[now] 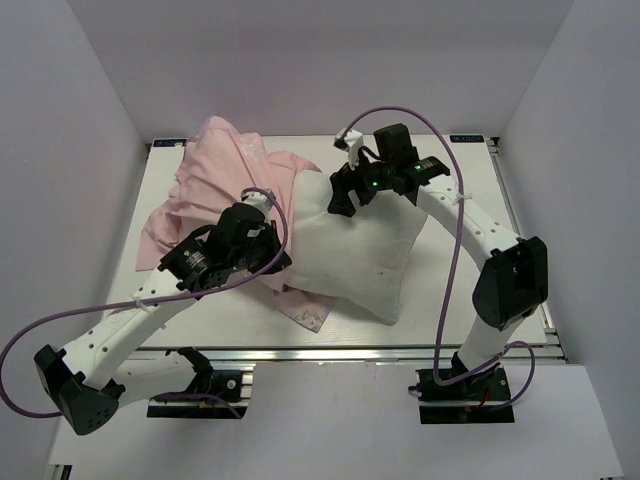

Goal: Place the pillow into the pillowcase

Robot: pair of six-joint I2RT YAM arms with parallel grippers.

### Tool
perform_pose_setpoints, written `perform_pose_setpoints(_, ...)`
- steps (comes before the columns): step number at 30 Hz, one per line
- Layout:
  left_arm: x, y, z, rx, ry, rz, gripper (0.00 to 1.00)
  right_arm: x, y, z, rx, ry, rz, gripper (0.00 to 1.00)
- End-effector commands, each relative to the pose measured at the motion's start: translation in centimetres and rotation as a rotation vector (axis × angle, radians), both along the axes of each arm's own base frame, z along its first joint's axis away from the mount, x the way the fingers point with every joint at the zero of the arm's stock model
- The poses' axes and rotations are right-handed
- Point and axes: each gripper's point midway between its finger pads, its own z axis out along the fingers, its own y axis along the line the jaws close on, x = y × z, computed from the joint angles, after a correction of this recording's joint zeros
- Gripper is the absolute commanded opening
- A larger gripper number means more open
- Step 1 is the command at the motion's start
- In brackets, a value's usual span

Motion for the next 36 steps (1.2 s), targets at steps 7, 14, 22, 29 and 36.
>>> perform_pose_setpoints(7,-1.2,0.1,-0.3,0.01,0.038,-0.015,0.0,-5.3,1.2,0.3,0.045,-0.037,0.286,0.0)
perform_pose_setpoints(14,2.4,0.7,5.1,0.09,-0.09,0.049,0.9,-9.8,0.5,1.3,0.048,-0.21,0.309,0.0)
perform_pose_setpoints(22,8.2,2.6,12.2,0.276,-0.311,0.182,0.86,-13.4,0.1,2.0,0.061,-0.282,0.316,0.0)
perform_pose_setpoints(29,10.3,0.4,9.5,0.451,-0.247,0.03,0.83,-13.7,0.3,1.3,0.032,-0.273,0.294,0.0)
perform_pose_setpoints(36,12.4,1.3,7.4,0.628,-0.222,0.066,0.8,-14.4,0.3,1.4,0.048,-0.276,0.304,0.0)
